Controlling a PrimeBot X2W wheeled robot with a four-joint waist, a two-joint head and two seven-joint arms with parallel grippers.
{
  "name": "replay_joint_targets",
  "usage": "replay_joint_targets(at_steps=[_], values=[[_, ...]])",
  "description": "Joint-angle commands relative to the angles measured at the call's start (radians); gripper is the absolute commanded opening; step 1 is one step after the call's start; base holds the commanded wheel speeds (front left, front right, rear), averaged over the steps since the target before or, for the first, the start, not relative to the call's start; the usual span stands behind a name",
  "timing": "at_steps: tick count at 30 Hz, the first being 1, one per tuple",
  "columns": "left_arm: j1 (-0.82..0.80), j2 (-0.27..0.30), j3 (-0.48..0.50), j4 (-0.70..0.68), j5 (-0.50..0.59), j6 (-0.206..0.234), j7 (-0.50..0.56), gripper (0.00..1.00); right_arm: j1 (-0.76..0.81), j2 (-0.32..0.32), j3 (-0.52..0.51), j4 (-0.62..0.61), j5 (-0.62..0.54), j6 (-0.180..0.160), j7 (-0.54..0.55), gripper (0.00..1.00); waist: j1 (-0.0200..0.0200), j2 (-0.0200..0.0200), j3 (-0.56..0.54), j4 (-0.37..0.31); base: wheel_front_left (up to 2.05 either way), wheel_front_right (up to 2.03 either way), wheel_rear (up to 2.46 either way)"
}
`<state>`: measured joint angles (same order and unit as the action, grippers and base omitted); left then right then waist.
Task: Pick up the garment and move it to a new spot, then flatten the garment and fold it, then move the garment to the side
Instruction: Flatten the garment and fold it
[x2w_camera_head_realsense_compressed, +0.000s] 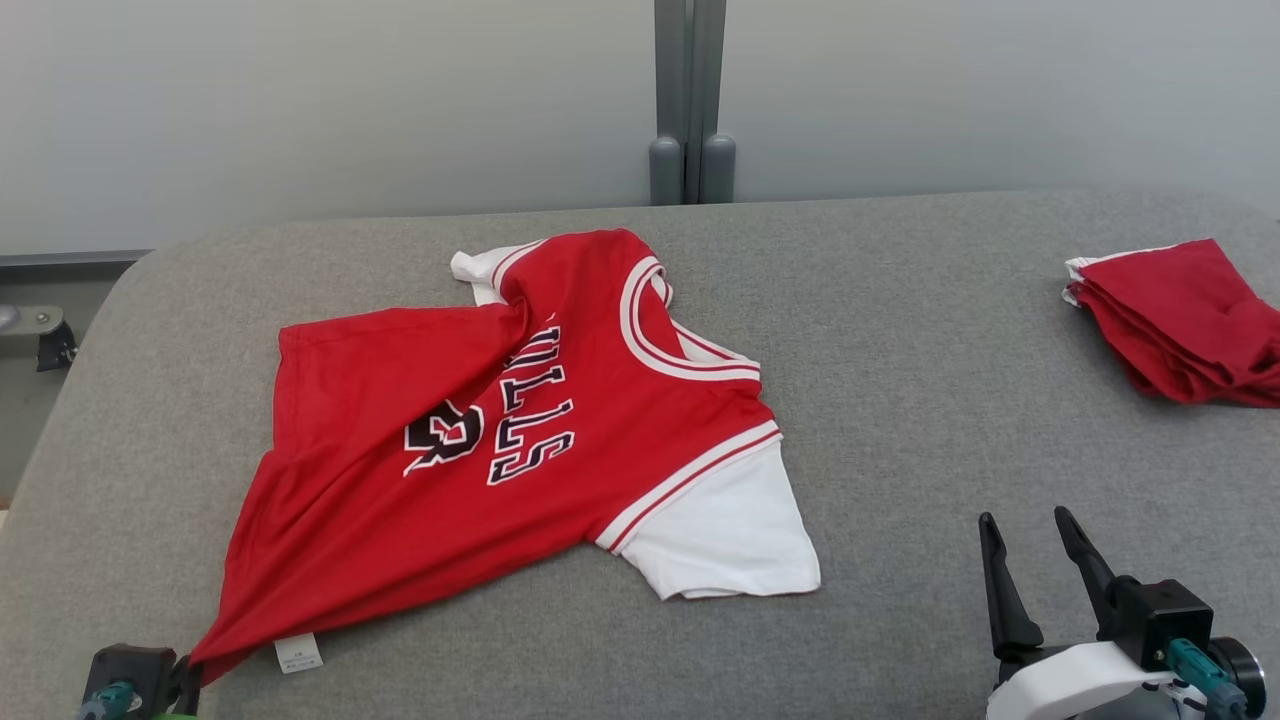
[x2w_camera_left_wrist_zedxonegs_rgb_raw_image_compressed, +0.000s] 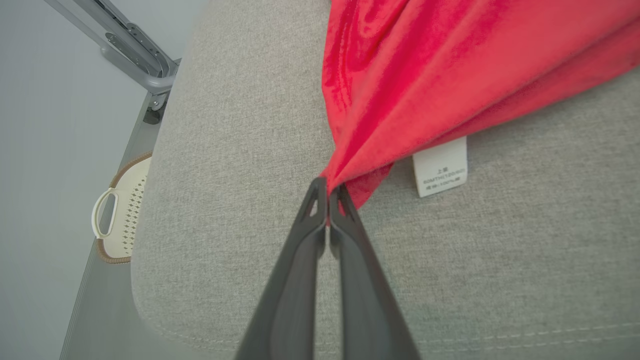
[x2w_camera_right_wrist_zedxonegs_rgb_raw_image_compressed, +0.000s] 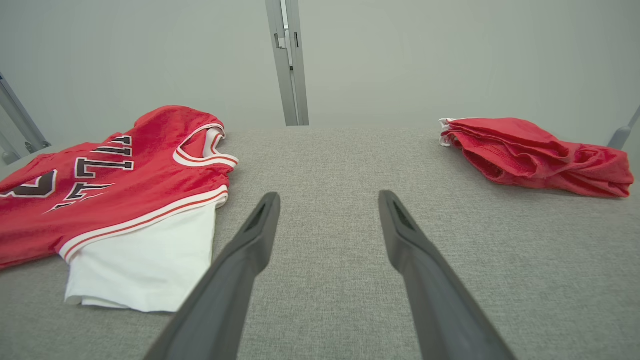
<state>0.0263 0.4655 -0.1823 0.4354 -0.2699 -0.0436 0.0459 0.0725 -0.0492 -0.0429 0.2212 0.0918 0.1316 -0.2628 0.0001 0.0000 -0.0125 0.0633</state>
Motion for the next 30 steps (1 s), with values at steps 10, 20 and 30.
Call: replay_joint_targets(at_steps=[10, 20, 30], values=[[-0.017, 0.033, -0.022, -0.106, -0.016, -0.007, 0.16, 0.46, -0.016, -0.003, 0.023, 0.009, -0.009, -0.002, -0.002, 1.0, -0.0001, 0.0, 0.021, -0.001, 0.0, 0.0, 0.0], [-0.14, 0.028, -0.026, 0.07, 0.01, 0.029, 0.106, 1.0, -0.022, -0.003, 0.025, 0.015, -0.014, -0.002, -0.002, 1.0, -0.0001, 0.0, 0.053, -0.029, 0.0, 0.0, 0.0], [-0.2, 0.006, 0.011, 0.132, -0.005, 0.09, -0.018, 1.0, -0.037, -0.003, 0.026, 0.021, 0.003, -0.002, -0.002, 1.0, -0.0001, 0.0, 0.06, -0.025, 0.0, 0.0, 0.0]])
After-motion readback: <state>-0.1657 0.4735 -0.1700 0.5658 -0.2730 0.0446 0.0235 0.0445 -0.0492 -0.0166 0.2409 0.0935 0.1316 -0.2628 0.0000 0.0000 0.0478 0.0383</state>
